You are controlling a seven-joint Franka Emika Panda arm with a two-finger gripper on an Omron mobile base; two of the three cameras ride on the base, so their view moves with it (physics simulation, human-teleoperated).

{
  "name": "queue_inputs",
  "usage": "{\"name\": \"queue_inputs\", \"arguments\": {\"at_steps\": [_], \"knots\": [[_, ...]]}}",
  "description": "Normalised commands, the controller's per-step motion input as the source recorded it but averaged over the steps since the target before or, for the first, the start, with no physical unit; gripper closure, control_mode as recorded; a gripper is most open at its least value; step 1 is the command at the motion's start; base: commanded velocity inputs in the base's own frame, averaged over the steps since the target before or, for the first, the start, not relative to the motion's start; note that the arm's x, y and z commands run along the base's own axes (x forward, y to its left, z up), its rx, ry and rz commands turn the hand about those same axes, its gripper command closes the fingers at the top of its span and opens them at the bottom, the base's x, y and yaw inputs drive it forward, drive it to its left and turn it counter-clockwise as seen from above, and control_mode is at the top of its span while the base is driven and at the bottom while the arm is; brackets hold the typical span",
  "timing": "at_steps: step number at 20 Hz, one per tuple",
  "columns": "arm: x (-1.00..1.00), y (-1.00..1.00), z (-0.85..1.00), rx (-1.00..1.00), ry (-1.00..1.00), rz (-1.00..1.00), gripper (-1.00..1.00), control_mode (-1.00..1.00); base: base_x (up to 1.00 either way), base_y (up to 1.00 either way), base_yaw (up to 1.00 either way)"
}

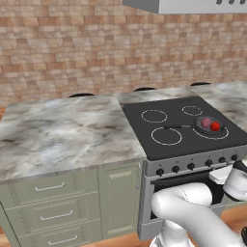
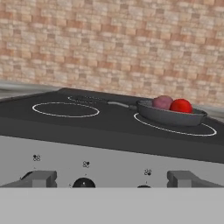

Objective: Place the pan on the front right burner on the stove. Then place the tomato and the onion in the pan and turn on the front right burner.

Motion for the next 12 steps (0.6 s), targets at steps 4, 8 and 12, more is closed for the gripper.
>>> {"name": "queue_inputs", "arguments": {"at_steps": [4,8,12], "knots": [[0.02,-0.19,-0.12,0.0,0.0,0.0,-1.0,-1.0,0.0,0.0,0.0],[0.01,-0.11,-0.07,0.0,0.0,0.0,-1.0,-1.0,0.0,0.0,0.0],[0.04,0.0,-0.04,0.0,0.0,0.0,-1.0,-1.0,0.0,0.0,0.0]]}}
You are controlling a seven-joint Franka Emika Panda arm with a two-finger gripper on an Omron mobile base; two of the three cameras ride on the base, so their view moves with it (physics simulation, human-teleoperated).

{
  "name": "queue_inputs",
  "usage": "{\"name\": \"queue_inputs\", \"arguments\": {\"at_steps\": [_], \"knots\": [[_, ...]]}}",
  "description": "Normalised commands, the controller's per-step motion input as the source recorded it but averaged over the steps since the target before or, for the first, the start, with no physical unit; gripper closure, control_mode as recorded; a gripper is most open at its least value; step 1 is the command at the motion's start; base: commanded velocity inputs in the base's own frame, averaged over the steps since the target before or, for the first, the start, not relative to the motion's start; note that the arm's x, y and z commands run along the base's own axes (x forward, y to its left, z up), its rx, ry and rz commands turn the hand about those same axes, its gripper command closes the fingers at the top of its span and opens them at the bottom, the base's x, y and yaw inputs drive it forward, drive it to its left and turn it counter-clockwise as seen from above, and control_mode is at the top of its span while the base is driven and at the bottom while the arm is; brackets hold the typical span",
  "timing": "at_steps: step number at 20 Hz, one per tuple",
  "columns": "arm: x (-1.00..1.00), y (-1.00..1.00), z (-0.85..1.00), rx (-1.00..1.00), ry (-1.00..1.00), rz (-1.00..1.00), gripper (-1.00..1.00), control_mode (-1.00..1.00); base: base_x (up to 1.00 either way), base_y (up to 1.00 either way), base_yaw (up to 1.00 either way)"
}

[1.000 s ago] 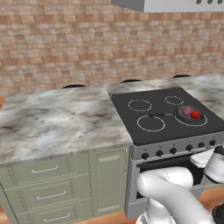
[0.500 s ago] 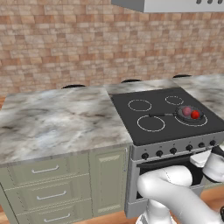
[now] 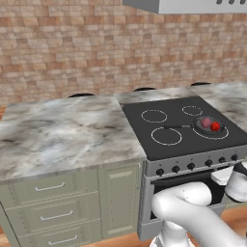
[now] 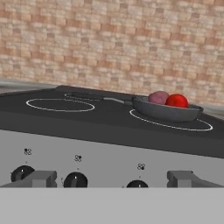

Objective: Place the pan on the front right burner on the stove. Then place the tomato and the onion in the pan and turn on the front right burner.

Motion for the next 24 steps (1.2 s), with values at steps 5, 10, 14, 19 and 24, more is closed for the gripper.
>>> {"name": "queue_inputs", "arguments": {"at_steps": [5,10,14,19,24], "knots": [[0.16,0.0,-0.07,0.0,0.02,0.0,-1.0,-1.0,0.0,0.0,0.0],[0.17,0.0,-0.09,0.0,0.01,0.0,-1.0,-1.0,0.0,0.0,0.0],[0.11,-0.03,-0.16,0.0,0.0,0.0,-1.0,-1.0,0.0,0.0,0.0],[0.08,-0.07,-0.2,0.0,0.0,0.0,-1.0,-1.0,0.0,0.0,0.0],[0.1,-0.07,-0.15,0.0,0.0,0.0,-1.0,-1.0,0.0,0.0,0.0]]}}
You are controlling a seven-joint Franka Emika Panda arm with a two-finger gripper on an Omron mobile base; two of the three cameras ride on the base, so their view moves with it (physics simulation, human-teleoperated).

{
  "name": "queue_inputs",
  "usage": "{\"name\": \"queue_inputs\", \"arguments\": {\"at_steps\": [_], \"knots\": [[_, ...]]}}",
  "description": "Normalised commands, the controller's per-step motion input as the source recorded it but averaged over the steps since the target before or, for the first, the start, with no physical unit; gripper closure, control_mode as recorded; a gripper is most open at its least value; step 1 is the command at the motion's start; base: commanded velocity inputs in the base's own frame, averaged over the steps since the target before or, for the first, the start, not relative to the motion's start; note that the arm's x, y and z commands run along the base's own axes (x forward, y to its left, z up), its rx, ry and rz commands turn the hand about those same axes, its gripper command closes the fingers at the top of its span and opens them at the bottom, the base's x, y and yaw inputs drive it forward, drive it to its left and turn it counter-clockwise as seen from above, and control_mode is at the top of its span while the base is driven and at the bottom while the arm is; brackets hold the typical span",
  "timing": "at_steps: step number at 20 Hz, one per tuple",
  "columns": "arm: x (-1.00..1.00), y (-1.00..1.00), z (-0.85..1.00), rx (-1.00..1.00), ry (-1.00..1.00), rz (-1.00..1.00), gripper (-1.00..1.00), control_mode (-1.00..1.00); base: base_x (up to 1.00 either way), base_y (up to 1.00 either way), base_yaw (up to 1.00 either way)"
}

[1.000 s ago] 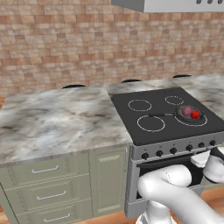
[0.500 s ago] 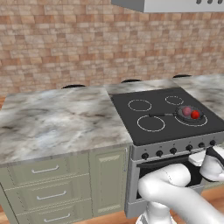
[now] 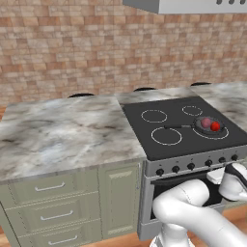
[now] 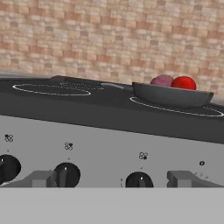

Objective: Place the pan on the front right burner on the stove. Then place the tomato and the onion in the pan and turn on the front right burner.

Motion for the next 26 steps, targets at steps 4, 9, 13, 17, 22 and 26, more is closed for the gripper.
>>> {"name": "queue_inputs", "arguments": {"at_steps": [4,9,13,17,22,26], "knots": [[0.12,-0.06,-0.11,0.0,0.0,0.0,-1.0,-1.0,0.0,0.0,0.0],[0.12,-0.07,-0.12,0.0,0.0,0.0,-1.0,-1.0,0.0,0.0,0.0],[0.1,-0.09,-0.15,0.0,0.0,0.0,-1.0,-1.0,0.0,0.0,0.0],[0.13,-0.08,-0.18,0.0,0.0,0.0,-1.0,-1.0,0.0,0.0,0.0],[0.14,-0.04,-0.14,0.0,0.0,0.0,-1.0,-1.0,0.0,0.0,0.0],[0.14,0.0,-0.08,0.0,0.0,0.0,-1.0,-1.0,0.0,0.0,0.0]]}}
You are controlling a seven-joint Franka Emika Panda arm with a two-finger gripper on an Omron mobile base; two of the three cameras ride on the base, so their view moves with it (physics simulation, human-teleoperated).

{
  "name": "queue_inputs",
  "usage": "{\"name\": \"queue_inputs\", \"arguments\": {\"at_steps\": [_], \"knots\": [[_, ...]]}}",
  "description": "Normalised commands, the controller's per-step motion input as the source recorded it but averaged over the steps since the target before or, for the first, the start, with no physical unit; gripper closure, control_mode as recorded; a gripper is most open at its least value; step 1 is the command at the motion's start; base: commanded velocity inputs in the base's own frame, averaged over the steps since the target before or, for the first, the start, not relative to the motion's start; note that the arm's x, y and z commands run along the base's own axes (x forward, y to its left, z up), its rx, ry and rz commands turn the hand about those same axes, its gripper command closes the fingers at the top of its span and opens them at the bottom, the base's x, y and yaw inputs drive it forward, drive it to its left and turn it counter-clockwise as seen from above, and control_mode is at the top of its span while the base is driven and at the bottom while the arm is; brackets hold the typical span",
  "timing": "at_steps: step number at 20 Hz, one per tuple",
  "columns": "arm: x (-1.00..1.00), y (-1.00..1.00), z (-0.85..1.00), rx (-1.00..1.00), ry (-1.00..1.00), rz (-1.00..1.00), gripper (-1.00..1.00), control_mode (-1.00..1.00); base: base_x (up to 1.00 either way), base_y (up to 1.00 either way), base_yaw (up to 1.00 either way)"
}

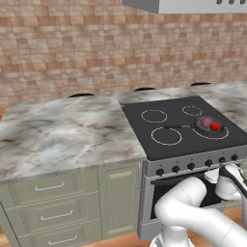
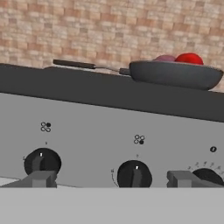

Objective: Place the pan on the front right burner on the stove. Then place the tomato and the onion in the pan and turn on the front right burner.

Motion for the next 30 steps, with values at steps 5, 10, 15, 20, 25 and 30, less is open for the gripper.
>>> {"name": "queue_inputs", "arguments": {"at_steps": [5,10,15,20,25,30], "knots": [[0.14,-0.05,-0.08,0.0,0.0,0.0,-1.0,-1.0,0.0,0.0,0.0],[0.13,-0.14,-0.1,0.0,0.0,0.0,-1.0,-1.0,0.0,0.0,0.0],[0.13,-0.12,-0.11,0.0,0.0,0.0,-1.0,-1.0,0.0,0.0,0.0],[0.14,-0.04,-0.15,0.0,0.0,0.0,-1.0,-1.0,0.0,0.0,0.0],[0.14,0.0,-0.2,0.0,0.01,0.0,-1.0,-1.0,0.0,0.0,0.0],[0.15,-0.04,-0.17,0.0,0.0,0.0,-1.0,-1.0,0.0,0.0,0.0]]}}
